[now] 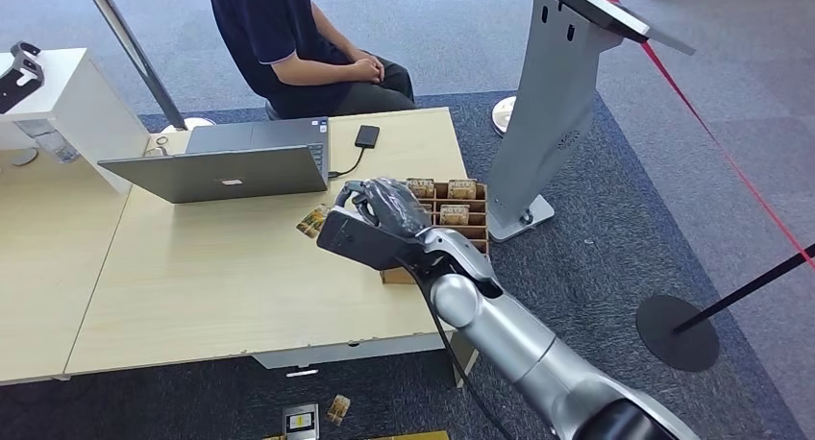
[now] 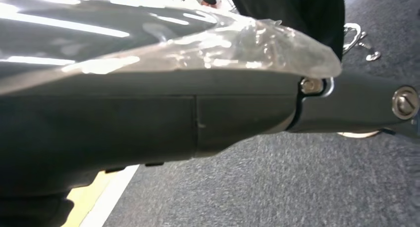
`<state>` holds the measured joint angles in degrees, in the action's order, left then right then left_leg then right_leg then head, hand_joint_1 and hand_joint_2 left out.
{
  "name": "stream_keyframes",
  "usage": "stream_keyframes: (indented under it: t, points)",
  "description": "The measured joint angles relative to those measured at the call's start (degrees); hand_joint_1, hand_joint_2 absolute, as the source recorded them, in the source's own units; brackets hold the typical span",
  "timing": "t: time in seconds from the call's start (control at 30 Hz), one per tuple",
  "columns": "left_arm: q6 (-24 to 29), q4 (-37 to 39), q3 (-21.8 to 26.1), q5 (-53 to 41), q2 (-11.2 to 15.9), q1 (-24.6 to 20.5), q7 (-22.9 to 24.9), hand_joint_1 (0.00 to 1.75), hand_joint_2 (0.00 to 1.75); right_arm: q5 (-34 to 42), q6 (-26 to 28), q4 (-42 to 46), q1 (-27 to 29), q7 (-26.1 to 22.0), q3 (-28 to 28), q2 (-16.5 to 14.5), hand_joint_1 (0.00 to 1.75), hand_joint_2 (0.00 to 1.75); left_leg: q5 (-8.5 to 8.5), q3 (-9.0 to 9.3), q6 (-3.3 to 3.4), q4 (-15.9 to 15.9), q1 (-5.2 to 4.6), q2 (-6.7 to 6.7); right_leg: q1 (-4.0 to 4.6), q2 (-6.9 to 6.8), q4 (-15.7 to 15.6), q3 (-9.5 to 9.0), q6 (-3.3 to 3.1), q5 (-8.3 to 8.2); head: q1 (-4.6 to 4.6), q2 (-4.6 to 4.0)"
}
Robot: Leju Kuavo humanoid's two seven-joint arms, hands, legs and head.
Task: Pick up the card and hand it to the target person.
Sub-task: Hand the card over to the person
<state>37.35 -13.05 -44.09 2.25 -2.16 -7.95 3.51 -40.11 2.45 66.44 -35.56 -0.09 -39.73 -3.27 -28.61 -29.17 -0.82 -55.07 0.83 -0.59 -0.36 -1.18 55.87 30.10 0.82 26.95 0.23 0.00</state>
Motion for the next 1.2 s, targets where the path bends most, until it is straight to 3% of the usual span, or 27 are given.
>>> stream_keyframes:
  t: [0.13,0.23,0.37,0.4,0.53,0.8,1.2]
  points:
    - [-0.15,-0.02,-0.77,0.02,-0.02,-0.27,0.49,0.00,0.00,1.13,0.22,-7.18,-2.27,-1.84,-1.23,-3.40,1.59,1.75,0.00,-0.03,0.00,0.00,0.01,0.00,0.00,0.00,0.00,0.02,0.00,0.00,0.00,0.00]
    - [-0.14,-0.02,-1.00,0.37,-0.02,-0.34,0.76,0.00,0.00,1.18,1.56,-11.80,-3.78,-2.80,-2.17,-5.92,1.46,1.75,0.00,-0.04,0.00,0.00,0.01,0.00,0.01,0.00,0.01,0.04,0.00,0.00,-0.01,0.00]
    - [-0.01,-0.02,-1.35,1.14,-0.02,-0.42,0.91,0.00,0.00,1.52,7.00,-17.99,-5.67,-3.64,-3.14,-9.34,0.08,1.75,0.00,-0.05,0.00,0.00,0.00,0.00,0.00,0.00,0.00,0.06,0.00,0.00,0.01,0.00]
    - [0.03,-0.02,-1.44,1.33,-0.04,-0.45,0.97,0.00,0.00,1.82,8.58,-19.26,-6.13,-3.79,-3.23,-10.06,0.00,1.75,0.00,-0.05,0.00,0.00,0.00,0.00,0.00,0.00,0.00,0.07,0.00,0.00,0.01,0.00]
    - [0.13,-0.02,-1.76,1.94,-0.25,-0.58,1.38,0.00,0.00,3.56,14.07,-23.45,-7.48,-4.66,-3.35,-12.48,0.00,1.75,0.00,-0.05,0.00,0.00,0.00,-0.01,0.00,0.00,0.00,0.08,0.00,0.00,0.00,0.00]
    - [0.03,-0.02,-2.25,1.86,-0.39,-0.78,0.94,0.00,0.00,6.42,19.42,-28.18,-9.02,-5.97,-3.35,-14.96,0.00,1.75,0.00,-0.04,0.00,0.00,0.00,-0.01,0.00,0.00,0.00,0.09,0.00,0.00,0.00,0.00]
    - [0.15,-0.02,-2.32,2.38,-0.38,-0.69,1.07,0.00,0.00,7.25,21.13,-32.04,-9.03,-7.23,-3.35,-15.55,0.00,1.75,0.00,-0.04,0.00,0.00,0.00,-0.02,0.00,0.00,0.00,0.09,0.00,0.00,0.01,0.00]
